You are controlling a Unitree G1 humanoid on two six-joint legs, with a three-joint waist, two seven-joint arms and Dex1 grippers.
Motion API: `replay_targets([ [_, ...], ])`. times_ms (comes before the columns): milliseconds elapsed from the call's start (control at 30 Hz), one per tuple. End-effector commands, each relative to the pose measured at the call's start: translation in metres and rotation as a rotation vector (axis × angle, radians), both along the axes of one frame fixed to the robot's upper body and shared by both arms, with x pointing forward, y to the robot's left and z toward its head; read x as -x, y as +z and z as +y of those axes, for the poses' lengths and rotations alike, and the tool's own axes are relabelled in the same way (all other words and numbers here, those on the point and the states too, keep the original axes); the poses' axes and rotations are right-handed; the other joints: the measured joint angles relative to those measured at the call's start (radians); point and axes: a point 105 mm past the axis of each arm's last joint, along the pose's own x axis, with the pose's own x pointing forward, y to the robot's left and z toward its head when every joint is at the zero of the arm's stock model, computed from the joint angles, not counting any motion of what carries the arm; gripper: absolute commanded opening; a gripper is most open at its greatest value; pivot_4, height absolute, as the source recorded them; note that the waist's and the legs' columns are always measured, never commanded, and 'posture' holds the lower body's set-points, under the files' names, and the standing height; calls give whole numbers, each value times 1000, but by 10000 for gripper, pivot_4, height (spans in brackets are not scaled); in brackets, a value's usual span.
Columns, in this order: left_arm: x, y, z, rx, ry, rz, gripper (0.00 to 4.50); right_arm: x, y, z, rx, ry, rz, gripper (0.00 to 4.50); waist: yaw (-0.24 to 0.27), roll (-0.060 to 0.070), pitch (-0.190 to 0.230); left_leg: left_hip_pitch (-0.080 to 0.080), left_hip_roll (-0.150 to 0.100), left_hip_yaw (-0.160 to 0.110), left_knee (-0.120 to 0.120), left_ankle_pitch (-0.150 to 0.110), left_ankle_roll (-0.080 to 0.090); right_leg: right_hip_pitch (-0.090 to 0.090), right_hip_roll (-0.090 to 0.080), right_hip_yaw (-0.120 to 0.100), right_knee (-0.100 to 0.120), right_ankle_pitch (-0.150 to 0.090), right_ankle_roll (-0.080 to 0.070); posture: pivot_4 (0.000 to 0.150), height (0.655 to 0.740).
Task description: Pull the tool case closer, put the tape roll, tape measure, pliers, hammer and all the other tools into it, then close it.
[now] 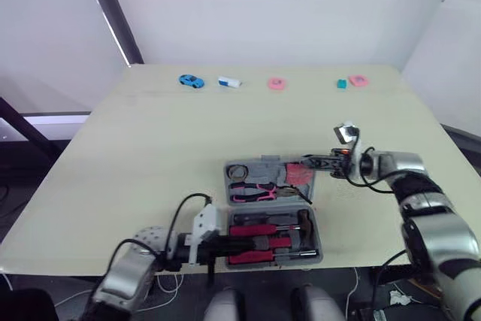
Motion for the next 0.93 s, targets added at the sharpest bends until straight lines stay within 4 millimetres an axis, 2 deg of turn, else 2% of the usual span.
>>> replay_targets([
  [33,5,19,23,3,47,-31,0,33,18,-3,-31,121,-22,44423,1,1,1,0,0,0,0,0,0,0,-1,0,0,0,0,1500,7395],
  [100,3,25,43,19,137,-29,0,51,18,-12,-19,137,-24,44423,1,1,1,0,-1,-2,-1,0,0,-1,-3,-1,-1,-1,-1,1500,7395],
  [167,7,23,71,-11,223,-28,0,63,13,-23,35,73,-77,44423,-1,1,1,1,-1,-1,0,0,0,-1,-4,-1,-1,-3,-3,1500,7395],
  [233,7,23,91,-13,310,-36,0,69,9,-32,86,-8,-142,44423,1,0,0,0,-1,-1,1,0,0,-1,-4,0,-1,-3,-3,1500,7395],
  [267,3,27,99,3,357,-50,2573,68,6,-37,119,-71,-204,44802,-1,-1,0,1,-1,-1,1,0,0,0,-4,-1,-1,-3,-3,1500,7395],
  [333,-5,38,110,46,430,-86,8714,69,4,-48,172,-195,-310,45000,2,-1,0,1,-1,0,1,0,0,-1,-5,-1,-1,-4,-1,1500,7395],
  [367,-8,44,114,54,449,-113,13289,68,2,-55,210,-265,-365,45000,10,-1,0,1,-1,0,1,0,0,-1,-5,-1,-1,-5,0,1500,7395],
  [433,-14,55,117,65,472,-161,23991,70,-3,-72,273,-387,-408,45000,21,-1,0,1,-1,1,2,0,0,-1,-5,-2,-1,-5,1,1500,7395],
  [500,-15,64,116,97,477,-174,33602,69,-7,-91,362,-520,-537,45000,25,-2,0,1,-2,3,2,0,0,0,-5,-2,-1,-5,1,1500,7395],
  [567,-13,66,115,96,480,-174,44030,76,-13,-107,428,-585,-601,45000,26,-3,-1,1,-2,4,2,0,0,0,-5,-2,-2,-5,1,1500,7395],
  [733,-18,54,122,-5,557,-170,44588,90,-24,-133,497,-704,-690,45000,20,-3,-1,1,-2,5,0,0,0,0,-5,-1,-3,-5,0,1500,7395],
  [933,-20,49,119,-29,568,-203,44588,102,-40,-151,514,-769,-652,45000,21,-3,-1,3,-1,5,1,0,0,1,-4,0,-2,-5,1,1500,7395],
])
